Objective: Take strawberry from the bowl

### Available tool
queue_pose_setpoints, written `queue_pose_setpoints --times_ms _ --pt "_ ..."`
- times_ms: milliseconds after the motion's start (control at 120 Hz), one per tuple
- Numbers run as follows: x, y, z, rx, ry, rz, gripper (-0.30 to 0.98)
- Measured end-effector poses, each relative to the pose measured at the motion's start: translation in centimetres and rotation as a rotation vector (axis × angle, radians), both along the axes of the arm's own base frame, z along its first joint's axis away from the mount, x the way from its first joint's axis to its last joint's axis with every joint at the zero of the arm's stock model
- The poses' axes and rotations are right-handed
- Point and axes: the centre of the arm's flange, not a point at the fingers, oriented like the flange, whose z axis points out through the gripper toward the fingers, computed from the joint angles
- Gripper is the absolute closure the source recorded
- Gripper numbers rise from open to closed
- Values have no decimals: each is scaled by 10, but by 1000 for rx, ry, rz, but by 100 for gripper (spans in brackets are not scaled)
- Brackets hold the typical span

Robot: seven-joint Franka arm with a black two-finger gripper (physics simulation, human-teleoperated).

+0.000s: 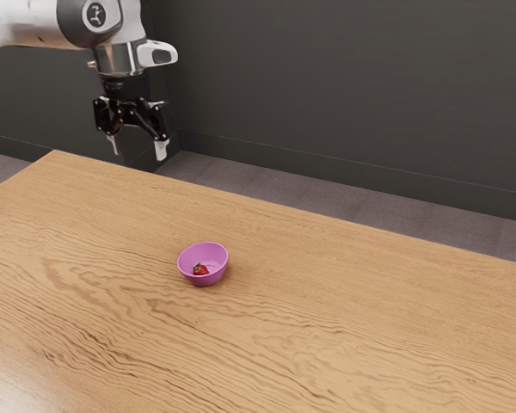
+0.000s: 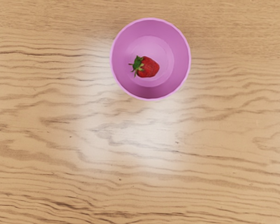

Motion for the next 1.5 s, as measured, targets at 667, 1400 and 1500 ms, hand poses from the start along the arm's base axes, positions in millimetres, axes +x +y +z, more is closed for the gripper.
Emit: queue_pose_setpoints --times_ms 667,1400,1500 --pt "78 -37 -187 -86 208 250 0" --pt "71 -32 -241 -12 116 1026 32" --pt "72 -29 -243 -2 116 1090 33"
